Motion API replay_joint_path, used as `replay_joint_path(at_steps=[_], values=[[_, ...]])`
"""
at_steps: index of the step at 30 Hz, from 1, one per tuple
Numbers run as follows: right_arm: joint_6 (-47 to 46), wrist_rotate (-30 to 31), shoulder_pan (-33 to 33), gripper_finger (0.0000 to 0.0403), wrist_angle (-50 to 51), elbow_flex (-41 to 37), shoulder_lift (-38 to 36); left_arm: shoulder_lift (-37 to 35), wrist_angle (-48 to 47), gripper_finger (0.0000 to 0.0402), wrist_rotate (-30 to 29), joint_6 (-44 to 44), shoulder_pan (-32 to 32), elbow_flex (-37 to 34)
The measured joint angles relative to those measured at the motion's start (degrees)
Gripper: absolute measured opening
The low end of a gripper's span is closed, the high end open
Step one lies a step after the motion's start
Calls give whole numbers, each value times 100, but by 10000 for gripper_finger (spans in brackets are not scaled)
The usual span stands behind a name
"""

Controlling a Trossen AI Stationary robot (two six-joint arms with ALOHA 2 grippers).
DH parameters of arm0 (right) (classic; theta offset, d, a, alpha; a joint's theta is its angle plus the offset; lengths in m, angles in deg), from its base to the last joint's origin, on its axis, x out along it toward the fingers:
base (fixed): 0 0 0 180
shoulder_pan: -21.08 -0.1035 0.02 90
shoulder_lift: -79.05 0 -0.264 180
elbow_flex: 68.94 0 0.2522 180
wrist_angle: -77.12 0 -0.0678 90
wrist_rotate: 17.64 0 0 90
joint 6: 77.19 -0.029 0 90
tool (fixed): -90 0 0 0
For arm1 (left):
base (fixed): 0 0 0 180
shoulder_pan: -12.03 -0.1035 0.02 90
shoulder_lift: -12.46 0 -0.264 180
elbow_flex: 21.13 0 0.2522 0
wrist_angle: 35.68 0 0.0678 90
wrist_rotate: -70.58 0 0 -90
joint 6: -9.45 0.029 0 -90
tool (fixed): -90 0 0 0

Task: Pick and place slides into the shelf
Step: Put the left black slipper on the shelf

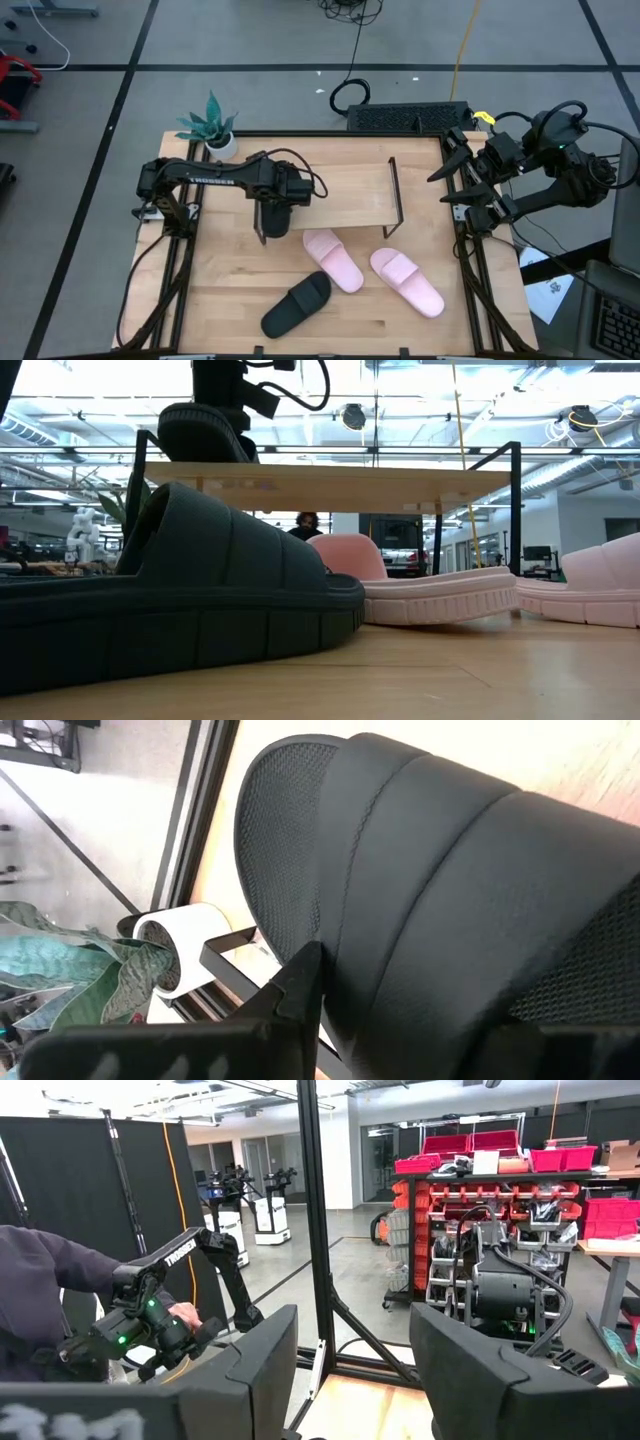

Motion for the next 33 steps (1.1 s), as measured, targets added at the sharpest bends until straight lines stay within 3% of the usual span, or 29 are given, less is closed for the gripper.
replay_joint_path(at_steps=[13,25,33], values=[[0,0,0,183,2,0,0,33,286,83,-557,90,361,-5],[0,0,1,183,-27,-282,2,117,551,83,-695,-54,407,-270],[-85,2,2,183,-636,-592,0,129,590,83,-698,-135,408,-300]])
